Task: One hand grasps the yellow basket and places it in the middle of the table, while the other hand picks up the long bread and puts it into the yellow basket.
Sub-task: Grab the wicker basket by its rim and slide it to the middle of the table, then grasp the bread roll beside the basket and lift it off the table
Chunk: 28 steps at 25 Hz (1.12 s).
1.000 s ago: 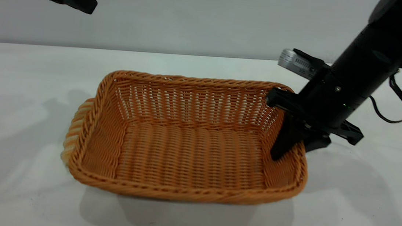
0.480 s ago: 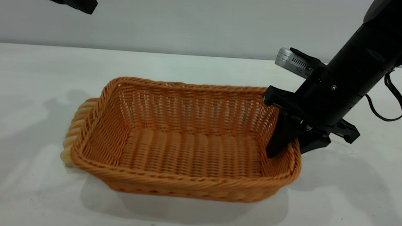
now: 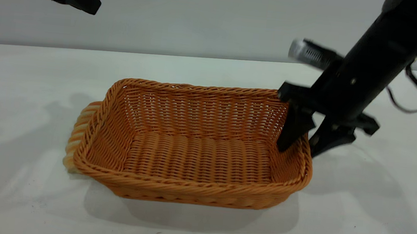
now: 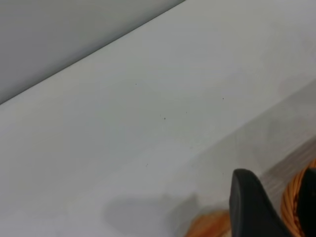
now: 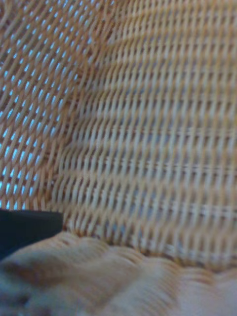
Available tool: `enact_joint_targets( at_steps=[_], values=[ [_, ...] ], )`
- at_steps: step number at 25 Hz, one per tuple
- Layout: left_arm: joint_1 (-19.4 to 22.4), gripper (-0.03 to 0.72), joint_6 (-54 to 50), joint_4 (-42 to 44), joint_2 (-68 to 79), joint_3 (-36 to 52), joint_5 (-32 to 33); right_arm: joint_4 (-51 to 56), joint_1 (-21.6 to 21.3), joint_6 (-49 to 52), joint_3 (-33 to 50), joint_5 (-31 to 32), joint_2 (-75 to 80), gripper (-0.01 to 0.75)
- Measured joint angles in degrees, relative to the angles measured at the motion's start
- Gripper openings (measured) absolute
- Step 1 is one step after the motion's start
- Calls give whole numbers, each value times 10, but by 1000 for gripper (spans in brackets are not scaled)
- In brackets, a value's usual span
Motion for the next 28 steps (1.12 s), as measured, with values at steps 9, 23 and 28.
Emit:
enact_joint_targets(
  at_steps=[9,23,28],
  values=[
    [0,290,0,0,0,0,1,-80,-82,16,0,23,-104,466],
    [0,288,0,0,0,0,2,-279,-99,37,23,82,-476,385],
    [0,288,-3,-1,0,0,2,-297,-99,43,123,99,-616,384]
  ],
)
